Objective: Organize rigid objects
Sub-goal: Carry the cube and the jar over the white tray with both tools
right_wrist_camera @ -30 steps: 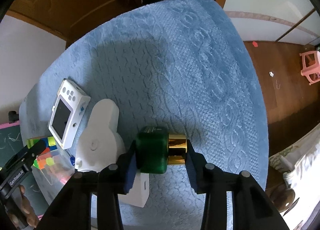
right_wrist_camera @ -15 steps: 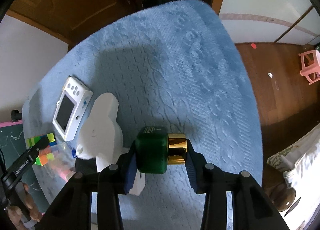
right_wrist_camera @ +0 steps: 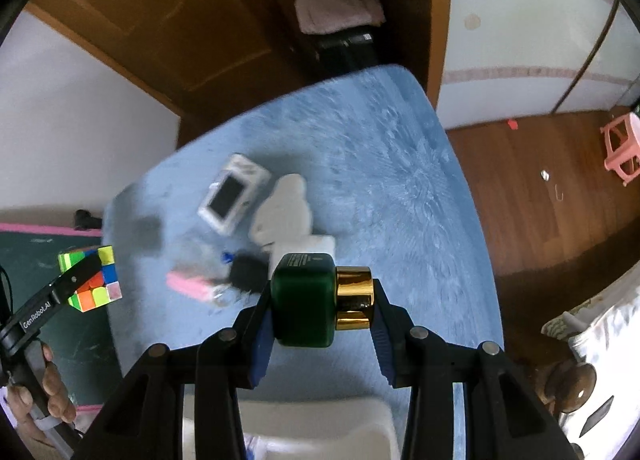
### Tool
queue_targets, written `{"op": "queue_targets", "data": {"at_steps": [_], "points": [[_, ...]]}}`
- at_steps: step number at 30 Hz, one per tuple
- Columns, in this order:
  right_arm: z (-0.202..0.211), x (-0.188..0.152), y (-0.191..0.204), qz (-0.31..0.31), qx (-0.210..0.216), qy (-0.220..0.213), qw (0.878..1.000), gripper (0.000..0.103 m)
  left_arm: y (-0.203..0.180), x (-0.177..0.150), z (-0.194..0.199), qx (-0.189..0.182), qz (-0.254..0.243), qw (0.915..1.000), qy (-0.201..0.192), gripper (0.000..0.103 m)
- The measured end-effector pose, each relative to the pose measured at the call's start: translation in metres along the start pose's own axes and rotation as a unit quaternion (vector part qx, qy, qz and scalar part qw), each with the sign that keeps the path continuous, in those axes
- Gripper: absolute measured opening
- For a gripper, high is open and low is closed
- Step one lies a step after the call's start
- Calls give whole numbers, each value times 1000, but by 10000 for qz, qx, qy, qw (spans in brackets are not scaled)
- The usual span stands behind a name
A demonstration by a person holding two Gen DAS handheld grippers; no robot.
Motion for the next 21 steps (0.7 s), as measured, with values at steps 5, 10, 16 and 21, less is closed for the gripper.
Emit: {"op": "queue_targets", "data": {"at_steps": [5, 10, 16, 21], "points": [[55, -37, 19, 150, 166, -415, 9989, 43, -19, -35, 60, -479, -562, 9969, -279, 62], [99, -91, 41, 336, 214, -804, 9960, 43, -40, -86, 102, -1038, -1150, 9870, -422, 62], [102, -150, 51, 528, -11, -827, 9952, 43, -65, -152, 102, -1532, -2140, 9646, -172, 62], [71, -190, 47, 546, -276, -493, 9969, 43, -80, -203, 74, -1610, -3015, 9395, 224, 62]]}}
Point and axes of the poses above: each gripper's, at about its wrist camera, not at the fingertips, and z roughly against the way its jaws point, y to its left, x to its top, the point moved 1 cm from there along -z, roughly the way its jaws point, and after that the axes turned 5 degrees about z, right-handed, at the moved point
